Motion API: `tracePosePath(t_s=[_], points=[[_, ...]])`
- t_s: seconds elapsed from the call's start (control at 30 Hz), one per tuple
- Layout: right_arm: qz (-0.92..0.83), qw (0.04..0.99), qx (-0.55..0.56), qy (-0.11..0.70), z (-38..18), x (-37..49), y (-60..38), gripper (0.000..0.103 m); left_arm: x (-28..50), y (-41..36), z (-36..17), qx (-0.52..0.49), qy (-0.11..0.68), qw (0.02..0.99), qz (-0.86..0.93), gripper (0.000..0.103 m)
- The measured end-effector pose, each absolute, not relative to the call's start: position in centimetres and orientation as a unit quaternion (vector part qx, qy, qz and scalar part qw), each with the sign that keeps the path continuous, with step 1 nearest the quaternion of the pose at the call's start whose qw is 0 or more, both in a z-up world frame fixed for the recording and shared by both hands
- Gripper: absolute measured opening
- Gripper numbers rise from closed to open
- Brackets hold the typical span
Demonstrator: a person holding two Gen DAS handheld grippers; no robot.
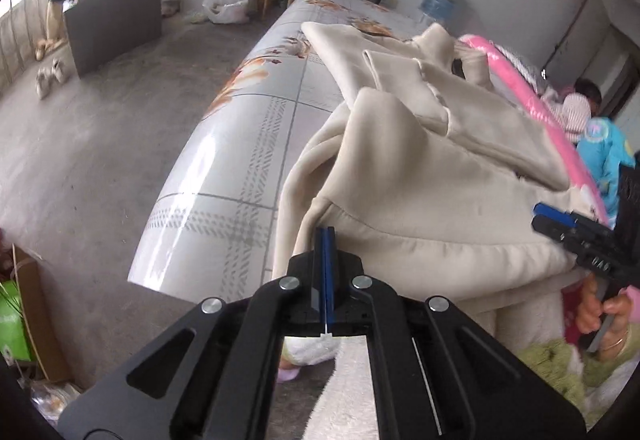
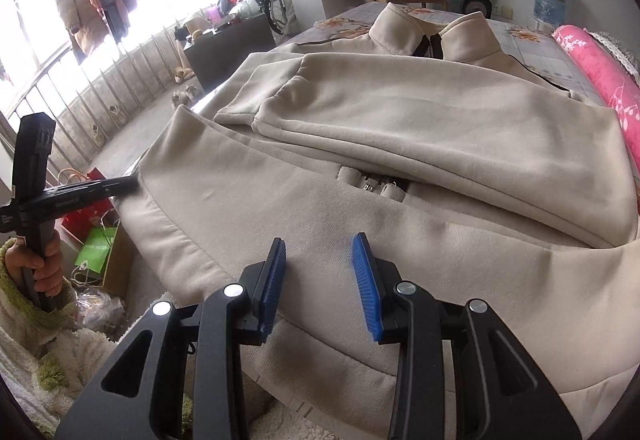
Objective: Fold large clothes
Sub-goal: 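Smooth the folded beige jacket body with both open grippers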
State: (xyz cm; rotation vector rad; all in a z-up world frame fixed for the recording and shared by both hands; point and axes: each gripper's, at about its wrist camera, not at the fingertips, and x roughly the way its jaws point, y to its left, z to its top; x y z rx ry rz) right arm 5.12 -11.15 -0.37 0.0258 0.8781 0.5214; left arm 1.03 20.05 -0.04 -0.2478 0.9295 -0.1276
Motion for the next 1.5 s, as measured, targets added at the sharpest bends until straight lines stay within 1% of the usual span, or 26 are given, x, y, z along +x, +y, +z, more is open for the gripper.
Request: tracePosePath(t_s=[0.07, 0.2, 0.27, 0.37, 0.4, 0.43, 0.47, 0.5, 0.53, 0.6, 0.63, 0.67, 0.73, 0.83, 0.87, 0.9, 0.93, 0.97, 1.0, 1.03, 1.07, 1.13, 1.17, 1.33, 1.4, 1.5], points=[[0.249, 0.872, 0.011, 0.421, -0.3, 5.2, -11.1, 0.035, 0.9, 18.9, 1.2, -0.094, 0.432, 0.895, -0.060, 0.002], [0.241, 0.876, -0.002, 0.418, -0.3, 5.0, -10.7, 0.035, 1.3, 15.7, 3.9, -0.066, 0.385, 0.912, -0.125, 0.007], [0.240, 0.876, 0.001, 0.418, -0.3, 5.0, -10.7, 0.035, 2.9, 14.0, 3.7, -0.050, 0.390, 0.908, -0.142, 0.010], [0.239, 0.877, 0.008, 0.417, -0.4, 5.1, -10.8, 0.035, 5.8, 14.1, 1.0, -0.029, 0.429, 0.899, -0.080, 0.011], [0.239, 0.877, 0.008, 0.417, -0.4, 5.0, -10.8, 0.035, 6.3, 15.0, 0.2, -0.044, 0.441, 0.894, -0.065, 0.007], [0.238, 0.877, 0.006, 0.417, -0.4, 5.0, -10.8, 0.035, 6.3, 15.8, 0.3, -0.067, 0.434, 0.896, -0.070, 0.008], [0.237, 0.877, 0.001, 0.417, -0.3, 5.0, -10.7, 0.035, 6.3, 16.1, 0.9, -0.068, 0.433, 0.897, -0.061, 0.008], [0.236, 0.877, -0.002, 0.418, -0.2, 5.0, -10.7, 0.035, 6.0, 16.0, 1.6, -0.056, 0.425, 0.902, -0.052, 0.010], [0.235, 0.877, -0.002, 0.419, -0.2, 5.0, -10.7, 0.035, 5.7, 15.7, 2.3, -0.046, 0.414, 0.908, -0.051, 0.018], [0.236, 0.877, 0.004, 0.420, -0.2, 5.1, -10.8, 0.035, 5.1, 14.4, 3.7, -0.046, 0.394, 0.915, -0.074, 0.026], [0.236, 0.875, 0.008, 0.422, -0.2, 5.1, -10.9, 0.035, 5.1, 13.4, 4.1, -0.046, 0.391, 0.915, -0.089, 0.028], [0.237, 0.873, 0.015, 0.425, 0.0, 5.2, -11.0, 0.035, 5.2, 12.7, 4.3, -0.045, 0.393, 0.913, -0.098, 0.029], [0.225, 0.875, 0.019, 0.428, 0.6, 5.2, -11.6, 0.035, 5.9, 10.3, 4.0, -0.031, 0.409, 0.905, -0.111, 0.038], [0.189, 0.894, 0.015, 0.407, 2.4, 4.2, -13.7, 0.036, 7.3, 6.1, 2.0, 0.011, 0.446, 0.888, -0.112, 0.044], [0.180, 0.897, 0.018, 0.403, 2.8, 4.0, -14.3, 0.038, 7.3, 5.2, 1.5, 0.020, 0.452, 0.885, -0.111, 0.046], [0.161, 0.903, 0.024, 0.399, 3.3, 3.7, -15.6, 0.040, 7.4, 4.4, 0.8, 0.033, 0.459, 0.882, -0.106, 0.053], [0.149, 0.905, 0.027, 0.398, 3.5, 3.6, -16.3, 0.041, 7.6, 3.7, 0.3, 0.042, 0.461, 0.880, -0.102, 0.057], [0.137, 0.906, 0.027, 0.400, 3.5, 3.5, -16.9, 0.044, 7.7, 2.8, -0.1, 0.059, 0.459, 0.881, -0.097, 0.065], [0.121, 0.906, 0.026, 0.406, 3.0, 3.5, -17.6, 0.050, 7.6, 2.2, -0.2, 0.072, 0.455, 0.882, -0.093, 0.071], [0.110, 0.903, 0.025, 0.414, 2.4, 3.6, -18.0, 0.053, 7.6, 1.8, -0.3, 0.080, 0.452, 0.884, -0.085, 0.075], [0.097, 0.899, 0.025, 0.427, 1.5, 4.0, -18.2, 0.056, 7.6, 1.7, -0.2, 0.082, 0.451, 0.886, -0.076, 0.076], [0.074, 0.885, 0.018, 0.459, -0.7, 4.8, -18.4, 0.060, 7.8, 2.1, -0.4, 0.067, 0.457, 0.884, -0.070, 0.083], [0.067, 0.894, 0.007, 0.444, -0.6, 4.6, -18.2, 0.064, 8.0, 2.5, -0.4, 0.058, 0.458, 0.884, -0.069, 0.084], [0.046, 0.897, -0.011, 0.439, 0.9, 5.0, -18.2, 0.065, 8.0, 2.7, -0.4, 0.057, 0.462, 0.882, -0.065, 0.086], [0.036, 0.899, -0.012, 0.436, 1.5, 5.1, -18.6, 0.074, 8.1, 2.7, -0.4, 0.054, 0.466, 0.881, -0.066, 0.087], [0.001, 0.897, -0.020, 0.441, 1.5, 5.0, -20.0, 0.081, 8.2, 2.6, -0.4, 0.053, 0.469, 0.879, -0.063, 0.089]])
